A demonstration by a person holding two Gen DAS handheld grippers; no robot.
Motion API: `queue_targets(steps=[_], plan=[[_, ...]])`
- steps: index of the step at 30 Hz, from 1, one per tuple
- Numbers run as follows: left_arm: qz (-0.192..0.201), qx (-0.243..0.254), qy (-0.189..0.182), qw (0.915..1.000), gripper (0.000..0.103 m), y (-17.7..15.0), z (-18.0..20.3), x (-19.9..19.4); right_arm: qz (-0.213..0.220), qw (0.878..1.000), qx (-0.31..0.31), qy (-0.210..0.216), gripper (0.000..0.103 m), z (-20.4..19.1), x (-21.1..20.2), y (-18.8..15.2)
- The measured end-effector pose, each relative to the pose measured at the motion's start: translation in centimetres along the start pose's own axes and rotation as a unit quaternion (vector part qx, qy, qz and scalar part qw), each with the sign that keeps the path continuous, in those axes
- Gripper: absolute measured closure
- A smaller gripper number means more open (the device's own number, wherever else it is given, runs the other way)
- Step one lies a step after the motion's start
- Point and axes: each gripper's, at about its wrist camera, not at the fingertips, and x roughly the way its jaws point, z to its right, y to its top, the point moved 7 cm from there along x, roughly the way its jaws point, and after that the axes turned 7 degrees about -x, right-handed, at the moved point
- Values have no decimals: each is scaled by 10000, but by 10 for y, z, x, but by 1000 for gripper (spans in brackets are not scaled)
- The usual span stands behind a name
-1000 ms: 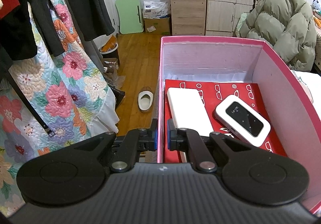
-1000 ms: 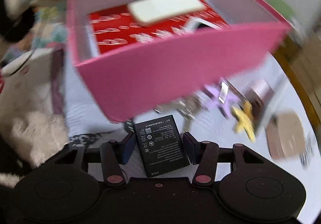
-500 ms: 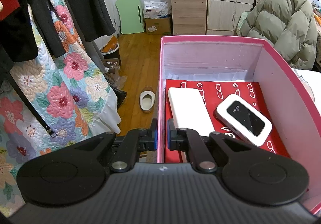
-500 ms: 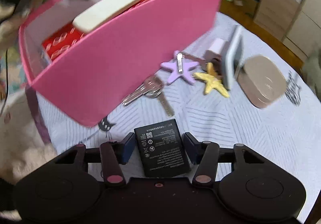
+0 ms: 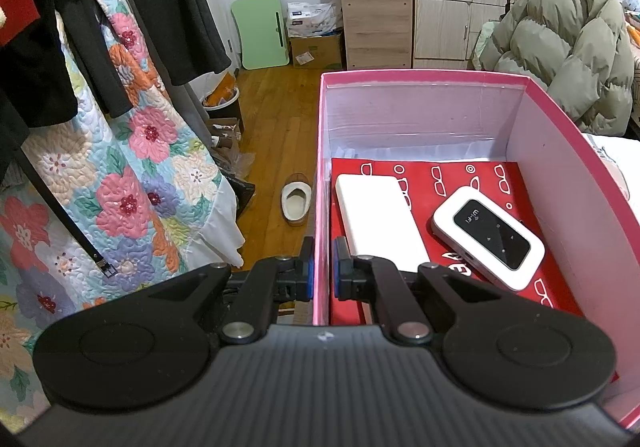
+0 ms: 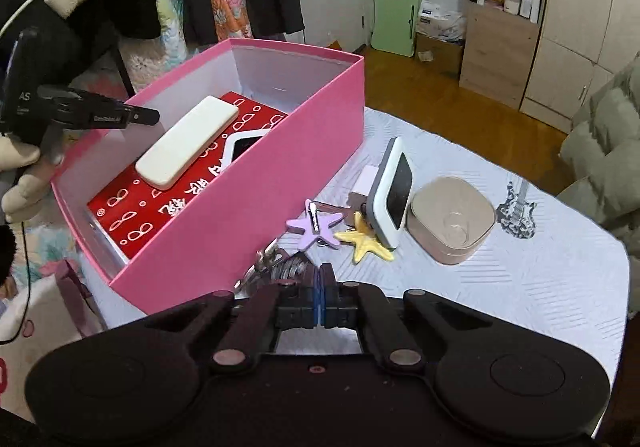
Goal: Organize rigid objects
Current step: 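Grasp the black phone battery on the table with the right gripper, then lower the black battery into the pink box and open the right gripper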
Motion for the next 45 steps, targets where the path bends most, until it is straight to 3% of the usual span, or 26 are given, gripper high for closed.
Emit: queue_targets(steps=[5, 7, 8, 9, 10, 13, 17, 21, 22, 23, 24, 27, 32, 39, 42, 45], plan=[[-2, -13, -10, 10000, 97, 0, 1, 0, -259, 9988, 294, 298, 93, -1, 16, -8], [-1, -10, -22, 10000, 97, 1, 3, 1, -345, 9980, 328, 416, 78, -5, 22, -15], [-1, 3, -12, 10000, 97, 1, 4, 1, -387, 9973, 323, 532, 61, -8, 27, -17], [0, 16, -5, 10000, 97, 1, 4, 1, -421, 9969, 318, 591, 50, -11, 32, -19], [2, 27, -4, 10000, 97, 1, 3, 1, -483, 9968, 228, 601, 46, -14, 37, -20], [2, 54, -12, 10000, 96, 0, 3, 1, -521, 9958, -668, 348, 33, -27, 47, -19], [-1, 47, -35, 10000, 96, 1, 1, 1, -539, 9771, -2009, 441, 15, -39, 63, -14], [-2, 31, -42, 10000, 95, 1, 1, 1, -701, 9700, -2155, 883, 15, -36, 84, -17], [0, 32, -37, 10000, 95, 1, 1, 1, -694, 9706, -2079, 990, 18, -36, 84, -16], [-1, 30, -42, 10000, 95, 1, 1, 1, -714, 9729, -1948, 1018, 28, -34, 83, -14], [3, 36, -45, 10000, 95, 1, 1, 0, -710, 9784, -1731, 881, 34, -31, 81, -11], [1, 40, -50, 10000, 95, 1, 0, 2, -889, 9904, -1013, 292, 34, -17, 81, -10], [3, 41, -66, 10000, 95, -1, 1, 1, -421, 9984, -351, 124, 34, -7, 60, -11], [6, 42, -51, 10000, 94, 0, 1, 1, 529, 9980, -321, -113, 34, -11, -6, 30], [32, 46, -59, 10000, 94, 0, 1, 0, 1020, 9939, -415, 84, 34, -23, -33, 63], [33, 16, -71, 10000, 94, 0, 1, 0, 1081, 9916, -530, 483, 34, -42, -28, 93]])
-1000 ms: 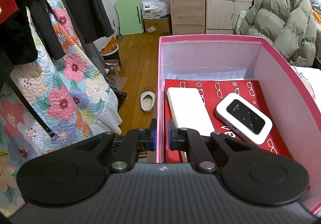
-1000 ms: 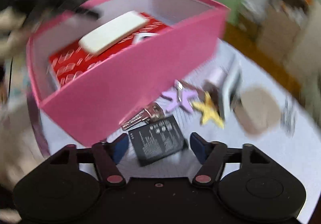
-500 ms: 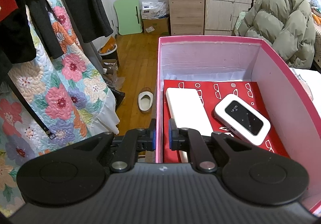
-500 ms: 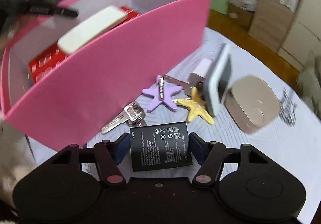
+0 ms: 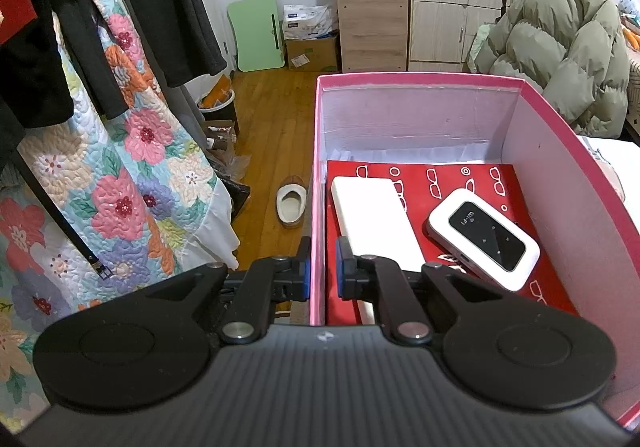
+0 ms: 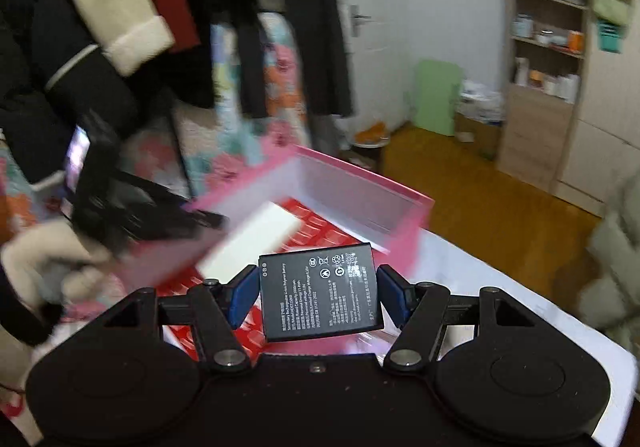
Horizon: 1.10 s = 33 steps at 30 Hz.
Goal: Organize rigid objects
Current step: 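Lower the black battery into the pink box and open the right gripper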
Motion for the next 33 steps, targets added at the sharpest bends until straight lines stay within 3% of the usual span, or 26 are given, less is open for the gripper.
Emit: queue_targets(steps=[4, 7, 10, 16, 19, 25, 28, 33], plan=[[-1, -6, -9, 10000, 94, 0, 0, 0, -536, 9956, 387, 659, 34, -21, 59, 26], [-3, -47, -46, 10000, 94, 1, -1, 0, -1059, 9863, 901, 885, 34, -22, 120, 36], [-4, -57, -36, 10000, 94, 1, -2, -1, -1493, 9721, 1554, 928, 34, -14, 171, 40], [3, -44, -52, 10000, 94, 0, -3, -1, -1778, 9382, 2769, 1073, 33, -6, 206, 17], [-3, -81, -87, 9999, 94, 1, -4, -1, -1625, 9349, 2906, 1227, 32, -5, 196, 14], [18, -104, -101, 9999, 94, 1, -5, -1, -965, 9475, 2667, 1479, 32, 6, 128, 26], [34, -110, -105, 9999, 94, 1, -4, -1, -678, 9578, 2494, 1259, 32, 13, 80, 23], [46, -90, -85, 9999, 94, 0, -5, -1, -388, 9644, 2456, 907, 32, 30, 14, -3]])
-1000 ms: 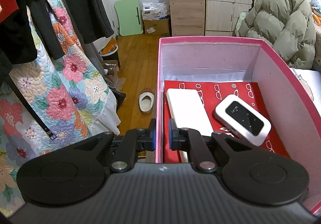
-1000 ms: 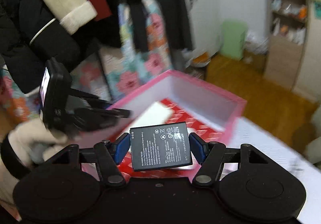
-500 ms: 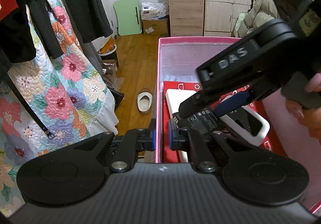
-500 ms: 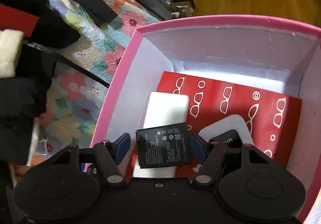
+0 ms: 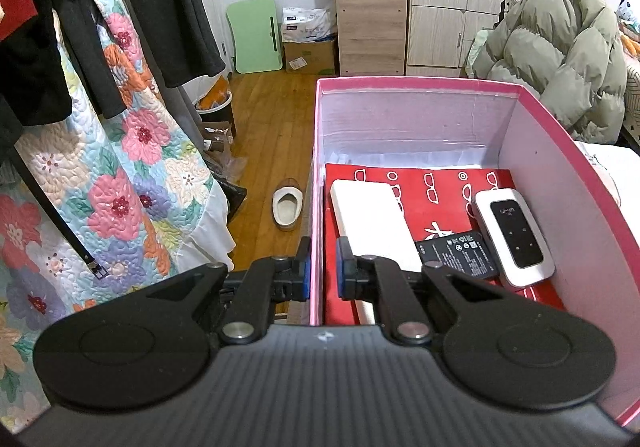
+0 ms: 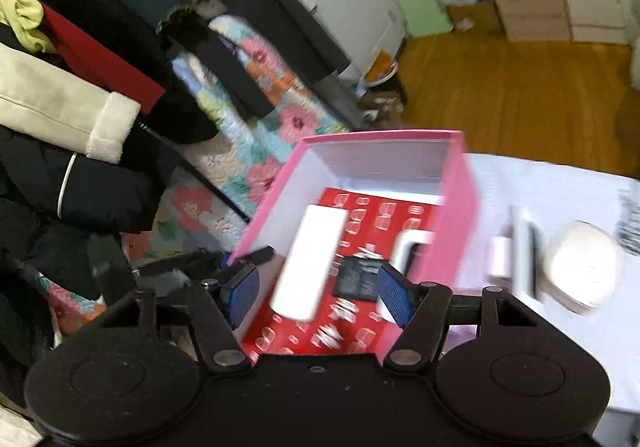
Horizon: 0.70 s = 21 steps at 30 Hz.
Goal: Organize rigid objects
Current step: 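Lower the black battery into the pink box and open the right gripper, then grasp the black battery charger with the right gripper and lift it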
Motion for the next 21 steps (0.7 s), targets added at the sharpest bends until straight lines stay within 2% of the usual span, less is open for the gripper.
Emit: queue_targets(steps=[2, 7, 11, 14, 17, 21], plan=[[2, 14, 20, 10000, 94, 0, 0, 0, 62, 9997, -1, -245, 31, 14, -22, -14], [7, 62, 81, 9999, 94, 1, 1, -1, -79, 9919, 192, -1251, 31, 64, -46, -59], [8, 93, 101, 9999, 94, 1, 2, -1, -360, 9738, 242, -2232, 30, 103, -57, -98], [9, 97, 102, 9999, 94, 1, 3, -1, -405, 9615, 350, -2695, 25, 128, -66, -119], [5, 116, 121, 9999, 94, 1, 3, -1, -516, 9572, 409, -2817, 15, 145, -66, -134], [8, 131, 155, 9998, 94, 1, 3, -1, -681, 9549, 640, -2818, 13, 159, -53, -145]])
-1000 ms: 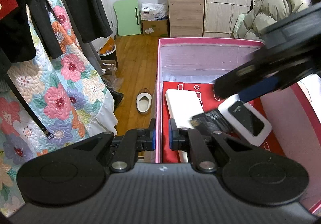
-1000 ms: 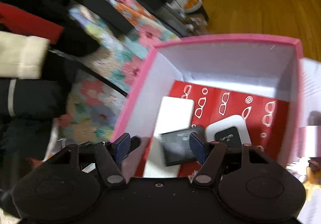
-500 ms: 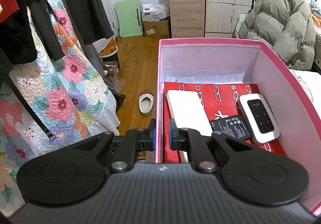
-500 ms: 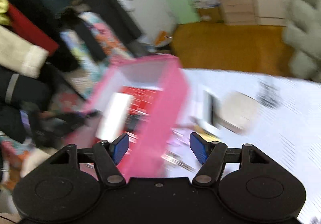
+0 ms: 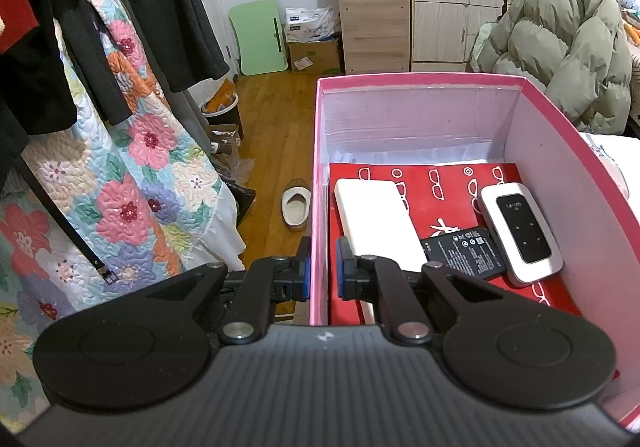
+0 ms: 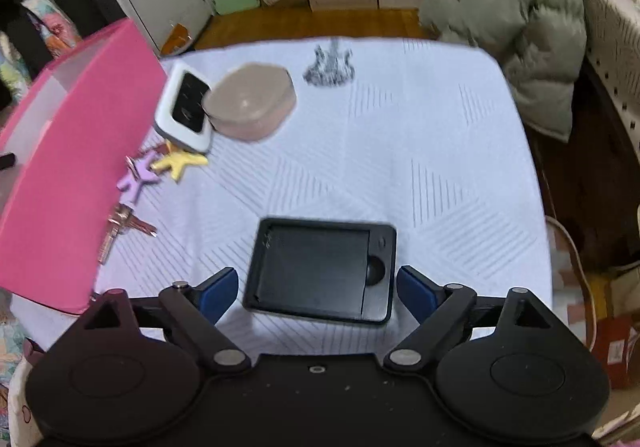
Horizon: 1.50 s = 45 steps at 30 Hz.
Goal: Organize rigid objects
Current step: 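Grasp the black battery charger with the right gripper and lift it, then lower the black charger into the pink box and release it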
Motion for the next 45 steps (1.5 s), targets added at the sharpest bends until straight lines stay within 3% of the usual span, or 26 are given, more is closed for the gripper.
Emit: queue_targets(steps=[8, 10, 17, 22, 25, 28, 30, 33, 36, 39, 42, 45], plan=[[-2, 13, 13, 10000, 94, 0, 0, 0, 33, 9988, -266, -404, 1, -7, 25, 1], [-4, 5, 5, 10000, 94, 0, 0, 0, 145, 9973, -394, -596, 8, -9, 26, 3], [-4, 15, 19, 10000, 94, 0, -2, -1, 631, 9958, -496, -438, 8, -16, -2, 17], [-3, 11, -1, 10000, 94, 0, -3, -1, 1084, 9923, -589, 73, 8, -42, -38, 37], [-7, -43, -20, 10000, 94, 1, -2, -1, 1495, 9821, -841, 780, 8, -79, -70, 59], [-7, -15, -6, 10000, 94, 0, -1, -1, 1686, 9638, -1342, 1568, 8, -131, -94, 78], [-8, -38, -76, 10000, 94, 0, -1, -1, 1549, 9525, -1667, 2026, 8, -166, -97, 84], [-22, -214, -242, 9995, 94, 1, -5, -1, 1001, 9341, -2293, 2546, 8, -222, -82, 87], [-33, -301, -307, 9991, 94, 1, -8, -1, 440, 9209, -2831, 2644, 8, -267, -53, 84], [-31, -278, -293, 9992, 94, 1, -7, -1, -61, 9272, -2843, 2438, 8, -286, -17, 83], [-34, -288, -299, 9991, 94, 1, -6, -1, -534, 9383, -2449, 2383, 8, -291, 18, 86], [-34, -346, -327, 9989, 94, 1, -5, -1, -571, 9473, -2018, 2422, 8, -280, 24, 88]])
